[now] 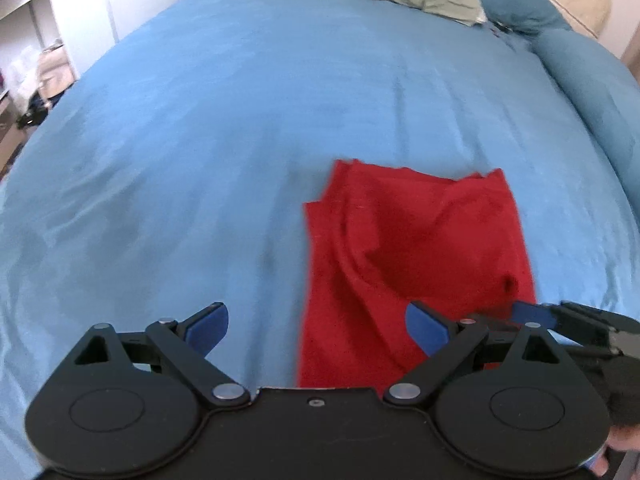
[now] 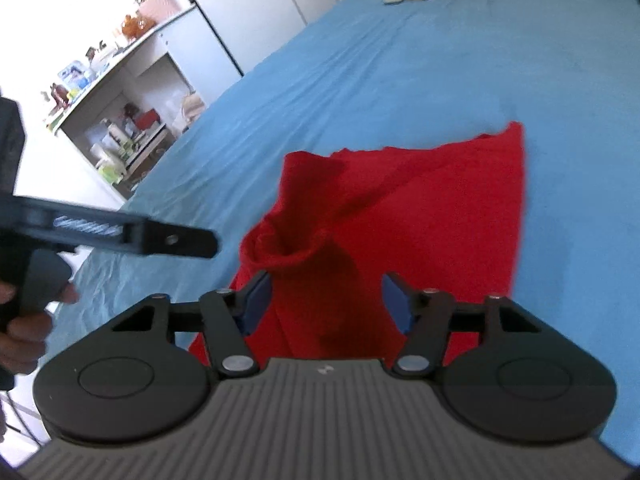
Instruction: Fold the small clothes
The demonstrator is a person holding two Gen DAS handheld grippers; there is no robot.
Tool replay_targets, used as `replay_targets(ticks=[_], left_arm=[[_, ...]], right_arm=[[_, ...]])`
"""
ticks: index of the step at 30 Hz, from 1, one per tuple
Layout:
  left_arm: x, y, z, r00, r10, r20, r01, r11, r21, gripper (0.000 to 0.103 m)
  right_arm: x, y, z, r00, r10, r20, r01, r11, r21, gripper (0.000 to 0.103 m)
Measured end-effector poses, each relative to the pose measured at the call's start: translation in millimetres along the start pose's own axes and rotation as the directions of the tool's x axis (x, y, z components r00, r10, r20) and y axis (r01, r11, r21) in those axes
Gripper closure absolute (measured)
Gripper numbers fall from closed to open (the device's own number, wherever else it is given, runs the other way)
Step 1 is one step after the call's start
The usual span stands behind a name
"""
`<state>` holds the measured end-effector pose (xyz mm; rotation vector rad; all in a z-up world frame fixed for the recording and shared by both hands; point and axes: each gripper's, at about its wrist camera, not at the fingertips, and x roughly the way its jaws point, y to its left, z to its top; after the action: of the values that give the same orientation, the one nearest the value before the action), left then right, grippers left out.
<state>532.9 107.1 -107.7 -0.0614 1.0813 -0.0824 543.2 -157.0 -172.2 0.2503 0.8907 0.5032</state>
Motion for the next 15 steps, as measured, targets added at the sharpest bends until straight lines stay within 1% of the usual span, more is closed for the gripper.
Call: replay_targets(ticks=[2, 3, 4, 5, 6, 8, 10, 12, 14, 15], left_arm=[[-5, 13, -2, 1.0, 0.015, 0.001, -0.015, 1.0, -0.022, 0.005], [-7, 20, -4, 1.0, 0.02, 0.004, -0.02, 0.999, -0.037, 0.005], [-8, 28, -6, 1.0, 0.024, 0.006, -0.024, 0.998, -0.051, 0.005], [-9, 36, -8, 0.999, 0.033, 0.008, -0.032, 0.997, -0.069, 0.005], [-10, 45, -11, 0.999, 0.041, 0.007, -0.04, 0.995, -0.089, 0.005], [-11, 61, -18, 0.999, 0.043, 0.001, -0.042, 0.991, -0.125, 0.005], [-11, 74, -25, 0.999, 0.043, -0.011, -0.044, 0.989, -0.144, 0.005], [-9, 81, -32, 0.998, 0.05, -0.023, -0.052, 0.989, -0.139, 0.005], [-7, 83, -38, 0.998, 0.048, -0.032, -0.051, 0.991, -0.121, 0.005], [-7, 83, -41, 0.998, 0.046, -0.034, -0.05, 0.993, -0.11, 0.005]], right_arm=[[5, 7, 4, 0.998, 0.052, -0.023, -0.052, 0.998, 0.018, 0.08], [3, 15, 4, 0.997, 0.077, -0.009, -0.077, 0.996, 0.04, 0.08], [-1, 25, 3, 0.995, 0.097, -0.014, -0.096, 0.995, 0.035, 0.08], [-1, 38, -1, 0.994, 0.104, -0.03, -0.104, 0.995, 0.005, 0.08], [0, 53, -7, 0.994, 0.1, -0.04, -0.101, 0.994, -0.03, 0.08], [12, 71, -21, 0.991, 0.111, -0.077, -0.115, 0.992, -0.055, 0.08], [33, 84, -39, 0.989, 0.087, -0.121, -0.096, 0.993, -0.075, 0.08], [52, 92, -57, 0.988, 0.025, -0.152, -0.042, 0.993, -0.111, 0.076], [61, 91, -69, 0.989, -0.002, -0.147, -0.012, 0.995, -0.095, 0.071], [59, 87, -71, 0.991, 0.016, -0.136, -0.026, 0.997, -0.073, 0.06]])
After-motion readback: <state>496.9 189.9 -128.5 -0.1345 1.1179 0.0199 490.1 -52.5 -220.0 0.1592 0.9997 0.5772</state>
